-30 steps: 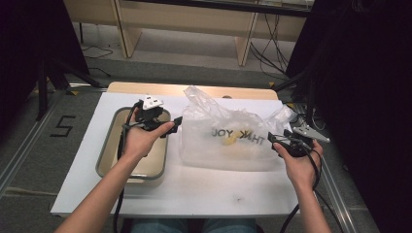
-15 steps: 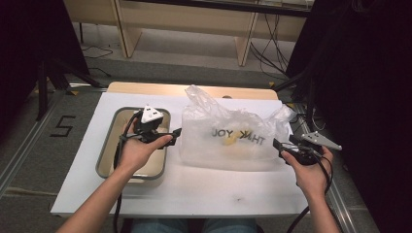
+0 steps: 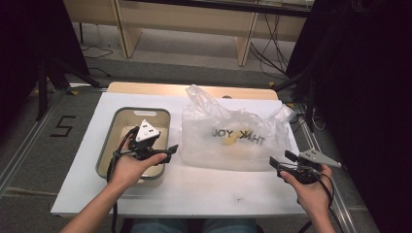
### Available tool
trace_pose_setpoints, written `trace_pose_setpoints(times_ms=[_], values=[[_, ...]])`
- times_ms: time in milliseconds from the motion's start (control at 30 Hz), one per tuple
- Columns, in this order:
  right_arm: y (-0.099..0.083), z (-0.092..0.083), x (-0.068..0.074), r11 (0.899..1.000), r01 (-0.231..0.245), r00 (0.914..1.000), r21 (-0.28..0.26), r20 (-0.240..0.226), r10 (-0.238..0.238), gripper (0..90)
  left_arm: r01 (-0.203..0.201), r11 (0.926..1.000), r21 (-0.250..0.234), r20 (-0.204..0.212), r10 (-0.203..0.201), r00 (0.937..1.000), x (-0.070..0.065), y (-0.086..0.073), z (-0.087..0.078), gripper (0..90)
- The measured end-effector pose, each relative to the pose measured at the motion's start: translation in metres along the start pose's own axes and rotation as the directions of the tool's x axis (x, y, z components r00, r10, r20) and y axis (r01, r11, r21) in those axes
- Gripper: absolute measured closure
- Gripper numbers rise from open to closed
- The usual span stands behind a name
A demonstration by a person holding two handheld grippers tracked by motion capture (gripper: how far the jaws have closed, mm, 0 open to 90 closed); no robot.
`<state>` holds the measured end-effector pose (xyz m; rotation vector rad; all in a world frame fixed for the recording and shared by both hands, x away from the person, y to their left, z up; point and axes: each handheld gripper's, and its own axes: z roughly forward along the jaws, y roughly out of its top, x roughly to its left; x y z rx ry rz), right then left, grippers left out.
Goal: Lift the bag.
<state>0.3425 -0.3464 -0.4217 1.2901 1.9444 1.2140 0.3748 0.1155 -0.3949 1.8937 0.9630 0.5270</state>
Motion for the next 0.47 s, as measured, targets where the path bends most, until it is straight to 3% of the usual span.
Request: trace_pose_setpoints(times_ms=[133,467], values=[[-0.0067,-0.0028,0.0020,1.000,-0.006,1.0000,0.002,-0.004,0.006,31.1,-0.005,1.0000,0.005,0.007,0.005,1.0000,-0.0012,-0.0103,-0.0046,23.8],[-0.0089,-0.0034,0.0000,0.999,-0.027,0.9995,-0.019,0.013,0.028,31.5,-0.025,0.9997,-0.002,0.020,0.025,0.9995,-0.0075,-0.0110,-0.0061,23.5]])
